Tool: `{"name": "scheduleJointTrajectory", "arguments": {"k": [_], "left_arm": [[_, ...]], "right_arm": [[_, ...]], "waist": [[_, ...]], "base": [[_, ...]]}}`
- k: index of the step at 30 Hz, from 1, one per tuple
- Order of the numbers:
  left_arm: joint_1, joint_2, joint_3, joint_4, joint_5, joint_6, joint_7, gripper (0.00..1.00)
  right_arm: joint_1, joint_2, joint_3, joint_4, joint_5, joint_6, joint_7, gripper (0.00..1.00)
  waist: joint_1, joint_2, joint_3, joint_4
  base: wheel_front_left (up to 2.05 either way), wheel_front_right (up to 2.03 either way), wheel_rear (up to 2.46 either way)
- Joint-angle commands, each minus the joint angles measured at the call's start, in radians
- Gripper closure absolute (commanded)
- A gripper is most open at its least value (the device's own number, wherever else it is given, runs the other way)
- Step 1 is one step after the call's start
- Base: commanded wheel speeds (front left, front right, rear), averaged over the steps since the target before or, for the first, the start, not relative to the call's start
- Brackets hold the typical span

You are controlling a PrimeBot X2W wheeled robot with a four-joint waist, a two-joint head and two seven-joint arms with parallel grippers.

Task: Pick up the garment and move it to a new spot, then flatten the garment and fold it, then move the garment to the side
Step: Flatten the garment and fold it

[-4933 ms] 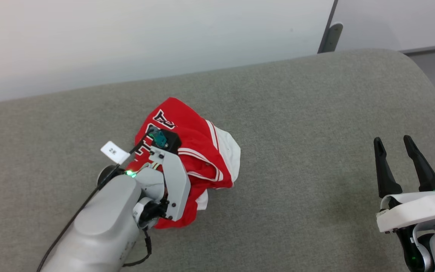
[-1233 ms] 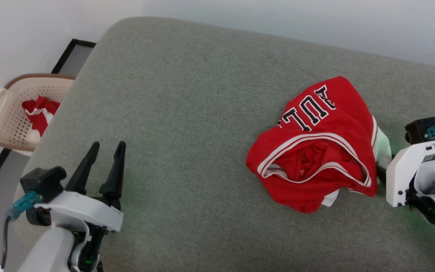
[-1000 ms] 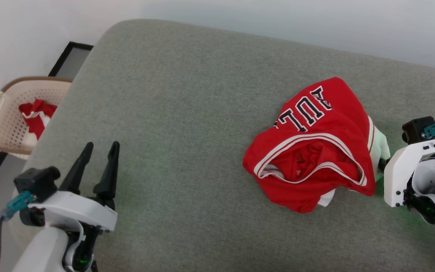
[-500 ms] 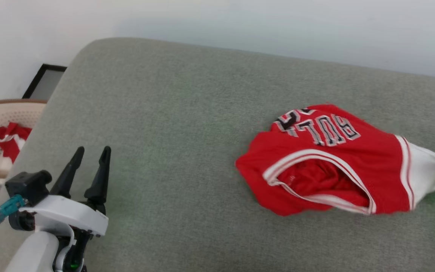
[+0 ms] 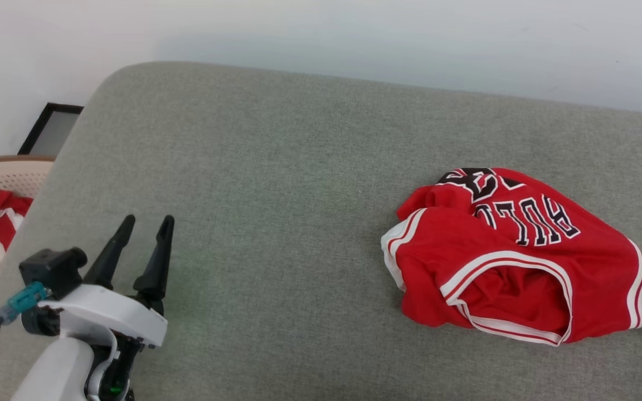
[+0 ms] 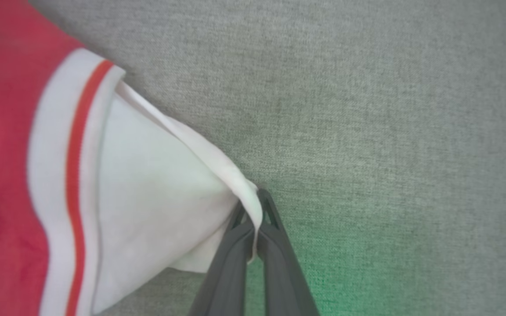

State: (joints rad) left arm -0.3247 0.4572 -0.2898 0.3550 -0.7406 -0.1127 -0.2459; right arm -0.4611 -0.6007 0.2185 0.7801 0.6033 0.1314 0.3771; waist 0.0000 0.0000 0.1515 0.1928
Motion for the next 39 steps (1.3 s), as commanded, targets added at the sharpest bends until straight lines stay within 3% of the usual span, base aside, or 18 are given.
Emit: {"name": "scheduleJointTrajectory", "arguments": {"k": [1,2,3,4,12,20,30,39], "left_arm": [[-0.010,0.001,-0.004,0.002,-0.006,-0.004,0.004,0.00],[-0.010,0.002,-0.007,0.002,-0.006,-0.004,0.006,0.00],[-0.012,0.006,-0.010,0.000,-0.005,-0.005,0.012,0.00],[-0.013,0.009,-0.013,-0.001,-0.009,-0.006,0.017,0.00],[-0.041,0.047,-0.044,-0.043,-0.048,-0.013,0.127,0.00],[-0.120,0.090,-0.092,-0.107,-0.128,-0.014,0.384,0.00],[-0.271,0.067,-0.173,-0.096,-0.219,0.052,0.748,0.00],[-0.362,-0.003,-0.228,-0.033,-0.285,0.093,0.942,0.00]], "right_arm": [[0.013,0.027,0.003,0.024,-0.009,-0.001,0.000,0.95],[0.007,0.033,0.003,0.026,-0.015,-0.001,-0.007,0.67],[0.000,0.037,0.004,0.027,-0.017,-0.001,-0.013,0.57],[-0.005,0.040,0.003,0.027,-0.017,-0.001,-0.018,0.00],[0.000,0.046,0.001,-0.039,0.000,-0.001,-0.061,0.00],[0.063,0.092,-0.063,-0.142,-0.063,-0.001,-0.235,0.00],[0.154,0.229,-0.213,-0.295,-0.237,-0.001,-0.433,0.00],[0.227,0.343,-0.301,-0.437,-0.331,-0.001,-0.429,0.00]], "waist": [[0.0000,0.0000,-0.003,-0.004],[0.0000,0.0000,-0.006,-0.006],[0.0000,0.0000,-0.008,-0.009],[0.0000,0.0000,-0.012,-0.014],[0.0000,0.0000,-0.058,-0.069],[0.0000,0.0000,-0.102,-0.154],[0.0000,0.0000,-0.114,-0.268],[0.0000,0.0000,-0.093,-0.328]], "base": [[0.00,0.00,0.00],[0.00,0.00,0.00],[0.00,0.00,0.00],[0.00,0.00,0.00],[0.00,0.00,0.00],[0.00,0.00,0.00],[0.00,0.00,0.00],[0.00,0.00,0.00]]}}
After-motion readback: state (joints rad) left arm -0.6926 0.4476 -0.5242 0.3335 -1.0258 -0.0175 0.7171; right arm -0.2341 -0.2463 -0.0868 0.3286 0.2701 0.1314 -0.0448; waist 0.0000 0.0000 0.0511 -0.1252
